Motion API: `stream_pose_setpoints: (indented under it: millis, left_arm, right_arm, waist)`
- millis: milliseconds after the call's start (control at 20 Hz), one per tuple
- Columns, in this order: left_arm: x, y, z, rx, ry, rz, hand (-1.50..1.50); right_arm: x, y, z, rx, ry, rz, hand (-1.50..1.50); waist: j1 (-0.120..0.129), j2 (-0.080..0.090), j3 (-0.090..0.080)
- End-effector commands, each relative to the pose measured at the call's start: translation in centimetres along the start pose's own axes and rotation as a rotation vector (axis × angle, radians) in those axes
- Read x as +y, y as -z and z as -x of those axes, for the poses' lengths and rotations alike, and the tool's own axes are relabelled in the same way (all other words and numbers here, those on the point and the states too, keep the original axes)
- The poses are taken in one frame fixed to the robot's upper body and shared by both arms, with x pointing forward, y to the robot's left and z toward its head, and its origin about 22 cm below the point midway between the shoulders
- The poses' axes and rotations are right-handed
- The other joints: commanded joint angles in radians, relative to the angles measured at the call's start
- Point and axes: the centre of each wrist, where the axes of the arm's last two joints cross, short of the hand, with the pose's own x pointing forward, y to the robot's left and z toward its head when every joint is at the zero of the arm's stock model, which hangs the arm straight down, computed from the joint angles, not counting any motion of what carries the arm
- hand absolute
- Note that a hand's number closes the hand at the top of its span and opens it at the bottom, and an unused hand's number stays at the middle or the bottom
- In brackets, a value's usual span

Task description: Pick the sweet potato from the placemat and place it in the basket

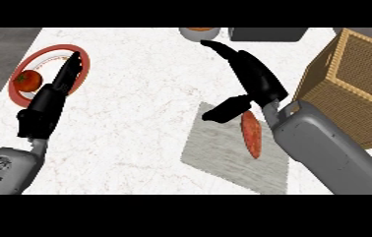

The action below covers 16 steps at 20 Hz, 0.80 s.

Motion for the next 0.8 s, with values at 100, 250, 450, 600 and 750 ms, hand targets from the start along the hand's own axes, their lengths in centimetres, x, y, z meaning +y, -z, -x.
stream_pose_setpoints:
  millis: [100, 250, 450, 600, 750]
  left_arm:
    - [-0.4, -0.8, 0.3, -0.002, 0.000, 0.010, 0.00]
    - [-0.8, -0.8, 0.1, -0.022, 0.002, 0.008, 0.00]
    - [-0.5, -0.7, -0.4, -0.007, -0.018, 0.008, 0.00]
    - [0.5, -0.1, 0.8, -0.018, -0.004, -0.013, 0.00]
    - [0.4, -1.5, -0.7, -0.025, 0.004, -0.022, 0.00]
  right_arm:
    - [-4.3, 0.1, -3.8, 0.136, -0.406, -0.324, -1.50]
    - [-7.0, 0.7, -5.7, 0.182, -0.473, -0.455, -1.50]
    - [-9.1, 1.3, -6.5, 0.223, -0.465, -0.586, -1.50]
    - [-9.2, 2.1, -5.1, 0.294, -0.493, -0.635, -1.50]
    - [-7.5, 1.1, -3.7, 0.316, -0.506, -0.656, -1.50]
  waist:
    - [0.019, 0.007, 0.000]
    - [0.019, 0.016, 0.003]
    - [0.009, 0.020, 0.006]
    - [0.004, 0.025, 0.006]
    - [0.004, 0.019, 0.007]
